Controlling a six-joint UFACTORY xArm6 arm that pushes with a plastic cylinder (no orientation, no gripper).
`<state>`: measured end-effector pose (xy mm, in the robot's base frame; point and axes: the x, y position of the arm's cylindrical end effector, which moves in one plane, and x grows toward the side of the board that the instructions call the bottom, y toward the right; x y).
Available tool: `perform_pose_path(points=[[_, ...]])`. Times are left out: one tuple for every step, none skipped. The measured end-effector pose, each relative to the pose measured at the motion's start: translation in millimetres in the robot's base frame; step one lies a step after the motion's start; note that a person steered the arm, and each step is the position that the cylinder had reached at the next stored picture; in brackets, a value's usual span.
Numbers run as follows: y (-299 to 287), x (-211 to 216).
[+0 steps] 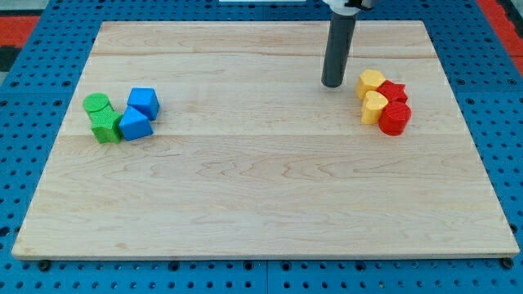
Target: Separate red circle from group of objects
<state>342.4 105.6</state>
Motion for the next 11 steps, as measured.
perform_pose_path(points=[[11, -20], [30, -67], [78, -76], [122, -76], [123, -76], [129, -44], [135, 8], [138, 59], [79, 80], [3, 92], [30, 97]])
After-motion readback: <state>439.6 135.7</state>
